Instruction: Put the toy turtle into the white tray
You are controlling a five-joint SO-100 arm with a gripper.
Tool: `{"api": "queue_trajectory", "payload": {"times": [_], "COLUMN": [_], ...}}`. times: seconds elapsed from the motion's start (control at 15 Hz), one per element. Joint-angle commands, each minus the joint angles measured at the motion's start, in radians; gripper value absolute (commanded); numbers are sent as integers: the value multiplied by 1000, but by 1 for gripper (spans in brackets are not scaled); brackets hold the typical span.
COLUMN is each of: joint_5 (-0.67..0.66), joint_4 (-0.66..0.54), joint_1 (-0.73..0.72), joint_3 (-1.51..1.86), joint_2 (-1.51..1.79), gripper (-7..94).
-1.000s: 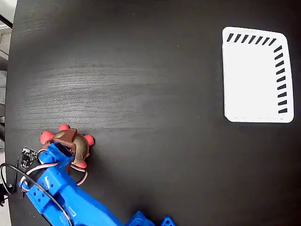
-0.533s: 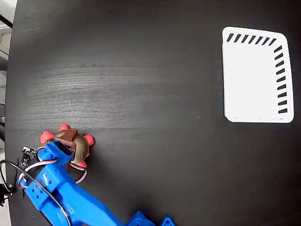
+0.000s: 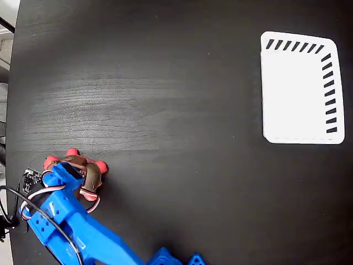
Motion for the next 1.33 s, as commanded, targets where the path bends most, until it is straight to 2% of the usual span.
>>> {"api": "queue_trajectory", "payload": {"times": [0.0, 0.2, 0.47, 0.8, 0.93, 1.27], "joint_5": [2, -14, -175, -448, -558, -776], "joint_4": [5, 11, 132, 379, 486, 652], "joint_1": [-15, 2, 121, 382, 531, 854], "joint_3": [-17, 2, -21, -196, -314, -649], "joint_2": [29, 69, 281, 448, 449, 368], "gripper": [-1, -1, -1, -1, -1, -1]}}
